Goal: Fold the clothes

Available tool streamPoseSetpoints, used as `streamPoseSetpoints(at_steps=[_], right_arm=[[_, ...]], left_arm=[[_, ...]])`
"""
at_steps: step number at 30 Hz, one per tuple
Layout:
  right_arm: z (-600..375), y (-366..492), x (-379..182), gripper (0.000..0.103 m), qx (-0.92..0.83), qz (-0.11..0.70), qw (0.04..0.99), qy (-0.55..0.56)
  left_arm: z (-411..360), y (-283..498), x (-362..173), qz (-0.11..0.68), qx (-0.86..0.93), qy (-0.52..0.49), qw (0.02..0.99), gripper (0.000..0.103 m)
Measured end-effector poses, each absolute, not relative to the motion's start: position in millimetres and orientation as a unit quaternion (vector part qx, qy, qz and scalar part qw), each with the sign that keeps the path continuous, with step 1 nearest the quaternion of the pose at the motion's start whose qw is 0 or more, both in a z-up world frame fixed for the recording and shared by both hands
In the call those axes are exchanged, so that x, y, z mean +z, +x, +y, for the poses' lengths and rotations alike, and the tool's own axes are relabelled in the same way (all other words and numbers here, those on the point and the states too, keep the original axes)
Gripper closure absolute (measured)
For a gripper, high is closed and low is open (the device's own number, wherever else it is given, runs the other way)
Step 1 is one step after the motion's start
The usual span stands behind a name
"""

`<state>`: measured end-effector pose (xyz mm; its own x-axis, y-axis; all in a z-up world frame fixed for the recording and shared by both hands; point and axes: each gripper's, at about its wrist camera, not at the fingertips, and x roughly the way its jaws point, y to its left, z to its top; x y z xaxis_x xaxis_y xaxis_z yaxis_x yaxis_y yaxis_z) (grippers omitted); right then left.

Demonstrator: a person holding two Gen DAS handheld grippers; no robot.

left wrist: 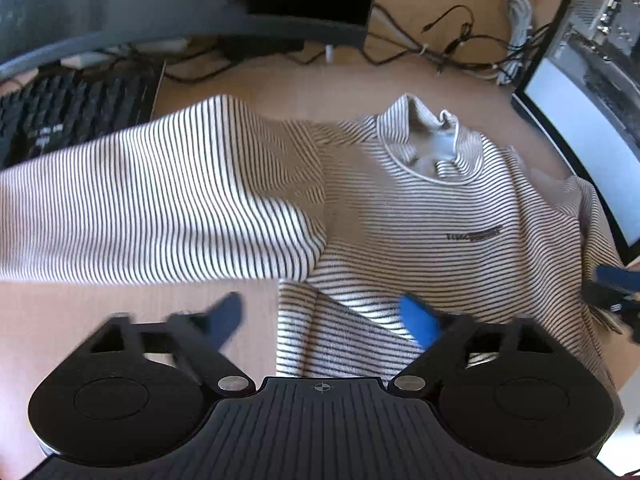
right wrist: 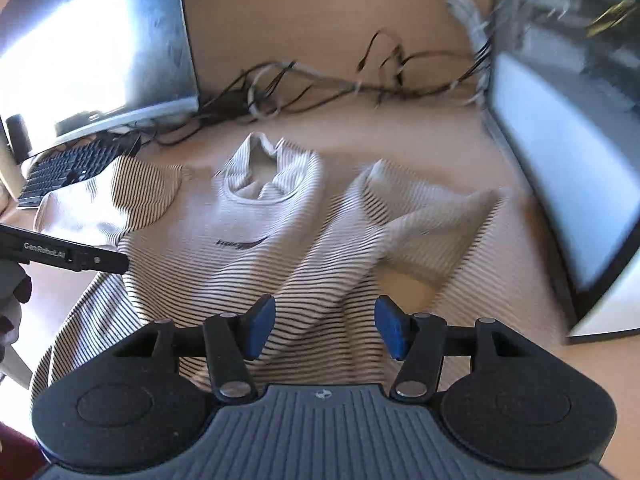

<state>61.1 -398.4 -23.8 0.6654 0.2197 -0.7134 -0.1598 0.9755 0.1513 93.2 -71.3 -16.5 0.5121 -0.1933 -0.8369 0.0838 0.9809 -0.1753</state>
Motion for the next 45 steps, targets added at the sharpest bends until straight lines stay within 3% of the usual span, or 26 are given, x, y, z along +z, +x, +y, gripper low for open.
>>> streamPoseSetpoints(at_steps=[3,6,10,14,20,21,22,24,27,32,36,45], right_arm=[[-393,81,-40,0.065,0.119,0.398,0.909,0.027],[-392,101,-51,0.071,0.118,0.401,0.908,0.034],[-379,116,-54,0.071,0.112,0.385,0.916,0.014],[-382,139,-53,0.071,0.097,0.374,0.922,0.004],[-392,141,-47,0.074,0.073,0.372,0.925,0.006],[-393,134,-44,0.071,0.07,0.372,0.926,0.006],[-395,125,-40,0.059,0.06,0.367,0.928,0.004],[-401,106,-33,0.044,0.038,0.357,0.933,0.003],[-424,84,-32,0.043,-0.015,0.377,0.925,0.047],[-429,37,-27,0.042,-0.095,0.389,0.913,0.083],[-393,-2,-12,0.01,-0.069,0.361,0.923,0.114],[-346,-51,11,0.0,0.009,0.328,0.935,0.137]], left_arm=[[-77,102,-20,0.491,-0.083,-0.065,0.865,0.035],[-88,118,-23,0.481,-0.085,-0.043,0.871,0.036],[-100,150,-24,0.471,-0.088,-0.041,0.877,0.037],[-93,183,-28,0.462,-0.081,-0.042,0.882,0.044],[-82,192,-22,0.456,-0.078,-0.04,0.885,0.044],[-79,188,-19,0.456,-0.078,-0.039,0.886,0.039],[-78,180,-14,0.454,-0.078,-0.036,0.887,0.032],[-76,159,-4,0.446,-0.083,-0.03,0.891,0.022],[-75,122,5,0.438,-0.112,-0.033,0.891,0.012],[-69,76,-6,0.456,-0.139,-0.058,0.877,0.01],[-69,42,-20,0.465,-0.138,-0.065,0.872,0.01],[-87,-34,-16,0.437,-0.102,0.015,0.894,0.007]])
